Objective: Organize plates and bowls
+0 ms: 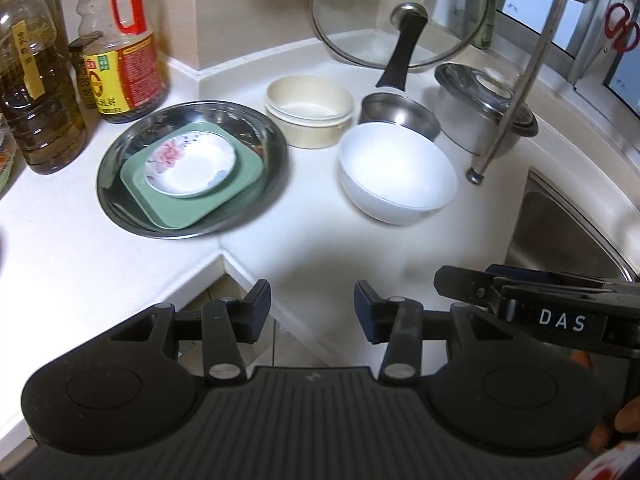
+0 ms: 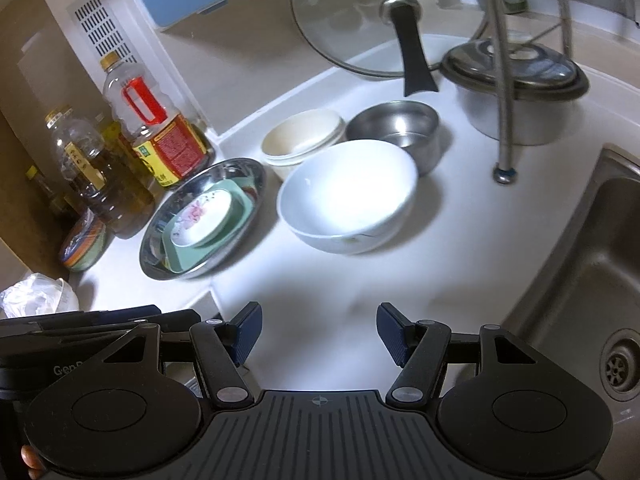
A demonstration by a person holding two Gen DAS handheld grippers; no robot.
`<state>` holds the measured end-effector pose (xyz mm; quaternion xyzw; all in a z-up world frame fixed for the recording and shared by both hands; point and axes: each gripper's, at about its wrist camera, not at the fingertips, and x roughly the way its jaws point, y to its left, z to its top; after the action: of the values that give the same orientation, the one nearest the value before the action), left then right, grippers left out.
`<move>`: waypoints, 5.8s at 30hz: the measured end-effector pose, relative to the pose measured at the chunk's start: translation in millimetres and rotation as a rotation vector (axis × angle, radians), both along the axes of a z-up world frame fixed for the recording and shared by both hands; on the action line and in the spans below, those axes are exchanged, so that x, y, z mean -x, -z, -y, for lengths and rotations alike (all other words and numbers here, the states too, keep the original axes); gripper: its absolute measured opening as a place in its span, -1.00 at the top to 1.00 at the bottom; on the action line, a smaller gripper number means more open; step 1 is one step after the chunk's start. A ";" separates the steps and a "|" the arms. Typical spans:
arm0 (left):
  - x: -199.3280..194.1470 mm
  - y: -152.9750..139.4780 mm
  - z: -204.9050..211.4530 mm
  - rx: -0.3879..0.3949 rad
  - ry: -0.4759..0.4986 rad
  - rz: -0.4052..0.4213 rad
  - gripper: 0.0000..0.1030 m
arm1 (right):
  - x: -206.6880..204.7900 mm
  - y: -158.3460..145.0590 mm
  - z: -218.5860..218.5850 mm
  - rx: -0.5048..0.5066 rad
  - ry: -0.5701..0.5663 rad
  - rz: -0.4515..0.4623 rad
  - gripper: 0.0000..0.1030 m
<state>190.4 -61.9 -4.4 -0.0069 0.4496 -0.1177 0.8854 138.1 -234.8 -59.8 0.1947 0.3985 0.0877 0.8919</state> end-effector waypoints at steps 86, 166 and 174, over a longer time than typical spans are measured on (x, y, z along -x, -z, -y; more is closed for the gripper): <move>-282.9 43.1 -1.9 -0.042 0.197 0.014 0.37 | -250.1 26.2 -26.5 0.059 0.203 -0.087 0.41; -206.5 -31.2 20.2 0.009 0.293 0.193 0.73 | -163.5 -47.6 -1.0 0.111 0.323 0.086 0.76; -177.7 -30.7 39.4 0.029 0.352 0.175 0.73 | -126.6 -46.8 17.2 0.101 0.374 0.051 0.76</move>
<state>368.1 -101.3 26.3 0.0691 0.3634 -0.2773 0.8867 264.7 -252.0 -13.0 0.2182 0.3367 -0.0947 0.9111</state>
